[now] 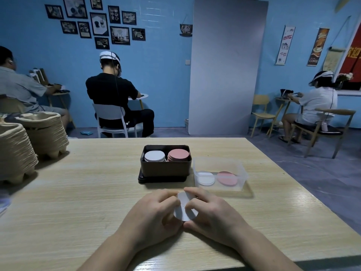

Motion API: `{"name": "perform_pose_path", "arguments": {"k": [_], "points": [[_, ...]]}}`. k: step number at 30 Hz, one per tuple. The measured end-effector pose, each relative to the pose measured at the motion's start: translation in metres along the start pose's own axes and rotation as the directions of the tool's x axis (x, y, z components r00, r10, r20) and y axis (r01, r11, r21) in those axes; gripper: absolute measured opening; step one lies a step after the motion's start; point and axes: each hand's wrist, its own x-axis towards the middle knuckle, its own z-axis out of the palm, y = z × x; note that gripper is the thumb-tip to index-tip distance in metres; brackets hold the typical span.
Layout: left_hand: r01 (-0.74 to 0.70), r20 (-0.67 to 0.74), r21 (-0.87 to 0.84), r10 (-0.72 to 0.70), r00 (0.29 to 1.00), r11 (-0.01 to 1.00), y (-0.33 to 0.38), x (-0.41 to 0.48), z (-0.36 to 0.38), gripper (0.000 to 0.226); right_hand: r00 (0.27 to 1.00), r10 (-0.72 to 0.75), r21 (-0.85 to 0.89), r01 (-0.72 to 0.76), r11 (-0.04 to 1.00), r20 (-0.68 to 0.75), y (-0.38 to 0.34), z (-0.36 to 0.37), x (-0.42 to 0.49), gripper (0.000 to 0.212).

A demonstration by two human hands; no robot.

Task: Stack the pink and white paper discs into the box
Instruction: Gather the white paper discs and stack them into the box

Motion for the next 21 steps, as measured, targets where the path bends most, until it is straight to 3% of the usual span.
{"name": "perform_pose_path", "arguments": {"k": [11, 21], "points": [[0.027, 0.026, 0.011, -0.027, 0.999, 1.000, -0.001, -0.001, -0.001, 0.028, 0.997, -0.051, -0.056, 0.054, 0.997, 0.065, 0.004, -0.004, 0.004, 0.026], [0.103, 0.051, -0.068, -0.100, 0.994, 0.992, -0.008, 0.000, -0.007, 0.036, 0.993, -0.120, -0.099, 0.118, 0.988, -0.008, 0.012, -0.005, 0.023, 0.035]]}}
